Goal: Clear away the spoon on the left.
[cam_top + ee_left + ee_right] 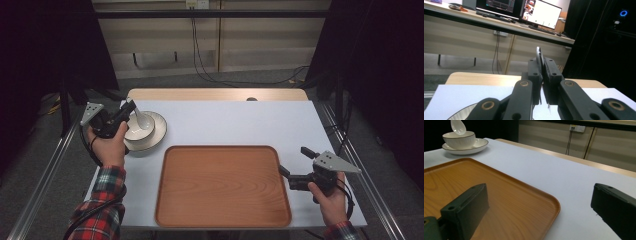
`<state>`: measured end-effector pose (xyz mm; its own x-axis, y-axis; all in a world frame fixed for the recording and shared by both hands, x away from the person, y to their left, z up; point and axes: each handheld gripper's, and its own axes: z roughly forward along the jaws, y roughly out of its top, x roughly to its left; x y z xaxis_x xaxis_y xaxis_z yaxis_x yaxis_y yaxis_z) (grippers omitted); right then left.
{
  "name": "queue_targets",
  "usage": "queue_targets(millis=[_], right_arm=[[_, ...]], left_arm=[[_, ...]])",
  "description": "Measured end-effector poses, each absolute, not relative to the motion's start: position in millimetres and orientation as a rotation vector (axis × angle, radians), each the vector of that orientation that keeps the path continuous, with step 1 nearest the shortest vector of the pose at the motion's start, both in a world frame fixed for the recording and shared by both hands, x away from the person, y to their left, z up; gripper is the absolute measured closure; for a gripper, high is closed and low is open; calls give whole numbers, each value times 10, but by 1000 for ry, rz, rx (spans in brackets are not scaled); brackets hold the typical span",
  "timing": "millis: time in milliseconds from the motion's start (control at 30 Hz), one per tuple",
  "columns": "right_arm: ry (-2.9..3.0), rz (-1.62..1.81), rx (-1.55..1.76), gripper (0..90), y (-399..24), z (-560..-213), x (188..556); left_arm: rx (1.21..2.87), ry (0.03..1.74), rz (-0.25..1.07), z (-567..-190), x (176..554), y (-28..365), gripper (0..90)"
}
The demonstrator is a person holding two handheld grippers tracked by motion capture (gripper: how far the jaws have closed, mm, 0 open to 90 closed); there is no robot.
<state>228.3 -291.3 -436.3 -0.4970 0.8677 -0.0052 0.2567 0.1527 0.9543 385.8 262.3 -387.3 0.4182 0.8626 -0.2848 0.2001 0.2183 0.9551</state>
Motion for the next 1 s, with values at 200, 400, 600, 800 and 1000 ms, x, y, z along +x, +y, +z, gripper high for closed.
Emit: queue_targets(millis=[200,400,600,800,1000], right_arm=[[1843,1371,1063,12,-2910,-4359,2282],[1841,1380,1056,12,-2906,-4357,2278],[1844,1381,1055,12,-2902,-4356,2275],[1852,1380,1050,12,-2904,-4356,2274],[1855,1384,1044,12,-2899,-4359,2276]], left_arm=[[1309,1065,557,-3828,3818,2584,852],[1336,1031,516,-3784,3778,2532,852],[1352,1011,483,-3768,3741,2461,852],[1373,993,440,-3782,3705,2407,852],[1388,968,396,-3775,3663,2359,852]])
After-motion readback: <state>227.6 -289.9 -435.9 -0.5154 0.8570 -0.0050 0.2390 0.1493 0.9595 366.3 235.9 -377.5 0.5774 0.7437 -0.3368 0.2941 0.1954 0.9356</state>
